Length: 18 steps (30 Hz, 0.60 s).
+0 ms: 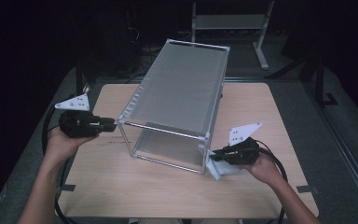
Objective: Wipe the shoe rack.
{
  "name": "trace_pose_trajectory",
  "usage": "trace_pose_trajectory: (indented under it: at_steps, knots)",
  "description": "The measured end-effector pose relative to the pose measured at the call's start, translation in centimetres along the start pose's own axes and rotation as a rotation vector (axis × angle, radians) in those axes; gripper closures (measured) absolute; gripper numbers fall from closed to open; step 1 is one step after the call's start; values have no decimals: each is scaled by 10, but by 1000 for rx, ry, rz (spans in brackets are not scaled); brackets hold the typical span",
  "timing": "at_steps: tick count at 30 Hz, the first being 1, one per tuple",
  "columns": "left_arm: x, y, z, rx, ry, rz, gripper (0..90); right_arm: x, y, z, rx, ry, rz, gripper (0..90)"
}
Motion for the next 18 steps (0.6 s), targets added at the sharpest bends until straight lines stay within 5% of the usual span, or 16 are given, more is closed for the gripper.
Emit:
trace_pose_trajectory:
  at_steps: [8,10,18]
  knots:
    - [-30,22,35,77,104,5,704,-3,0,5,5,6,-10,840]
    - [-42,40,49,111,138,-14,699,-4,2,7,5,0,-16,840]
    - [-57,71,63,137,186,-53,692,-6,15,11,-11,4,3,840]
Point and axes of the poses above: each handheld gripper's, and its own axes: y roughly forward along the jaws, x roughly out of its underside, z roughly to its right, the point moved 1 cm from there along y, roughly forward along the jaws, and after that the axes turned 11 degrees about -y, right-handed, at the moved point
